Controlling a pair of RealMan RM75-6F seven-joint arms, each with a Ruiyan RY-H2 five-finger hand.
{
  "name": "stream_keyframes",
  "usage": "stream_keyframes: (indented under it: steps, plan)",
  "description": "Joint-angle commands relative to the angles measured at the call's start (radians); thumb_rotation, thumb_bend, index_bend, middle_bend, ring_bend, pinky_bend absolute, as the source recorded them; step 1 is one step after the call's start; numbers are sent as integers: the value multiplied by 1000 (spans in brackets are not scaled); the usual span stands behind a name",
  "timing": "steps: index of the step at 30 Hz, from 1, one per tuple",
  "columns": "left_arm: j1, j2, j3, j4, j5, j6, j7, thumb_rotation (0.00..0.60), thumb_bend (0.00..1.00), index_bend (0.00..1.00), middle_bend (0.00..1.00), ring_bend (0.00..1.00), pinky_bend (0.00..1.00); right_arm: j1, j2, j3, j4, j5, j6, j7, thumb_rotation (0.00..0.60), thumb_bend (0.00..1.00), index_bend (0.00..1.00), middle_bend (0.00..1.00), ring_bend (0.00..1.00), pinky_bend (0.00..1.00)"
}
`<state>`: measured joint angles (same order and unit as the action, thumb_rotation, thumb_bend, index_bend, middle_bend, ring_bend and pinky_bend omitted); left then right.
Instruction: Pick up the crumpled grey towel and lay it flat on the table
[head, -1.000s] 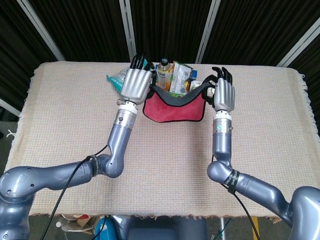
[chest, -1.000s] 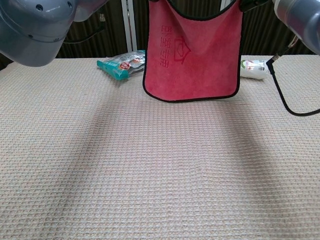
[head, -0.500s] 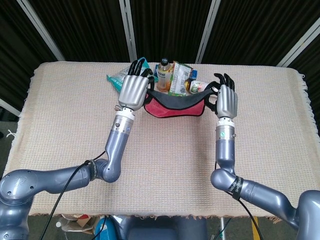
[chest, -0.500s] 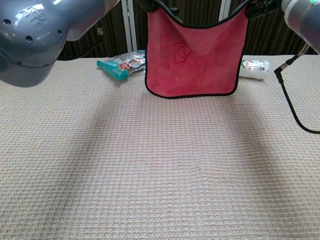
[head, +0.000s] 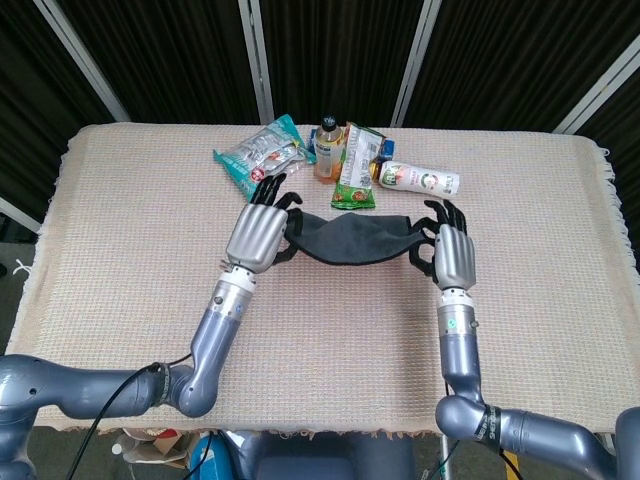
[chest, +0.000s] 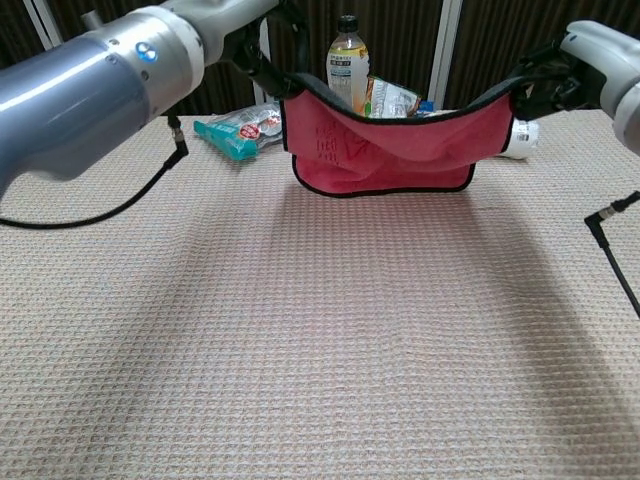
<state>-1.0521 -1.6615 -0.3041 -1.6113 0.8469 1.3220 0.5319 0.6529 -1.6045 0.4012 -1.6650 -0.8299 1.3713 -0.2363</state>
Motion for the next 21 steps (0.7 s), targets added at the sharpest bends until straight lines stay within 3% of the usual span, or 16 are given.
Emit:
stream_keyframes:
  steps: [1,10,21]
  plan:
    - [58,6,59,-60,52,43,-10,600,623,701,270,41,23,-45,-1,-51,-45,-50,35,18,600,613,582,193,1,36]
    - [150,3,131,-116,138,92,-46,600,623,701,268,40,23,-121,-20,-158,-100,-155,81,39,600,613,582,193,1,37]
    - [235,-25,181,-128,215,98,-79,600,623,700,269,40,23,-202,-59,-245,-74,-217,91,60,600,614,582,192,1,37]
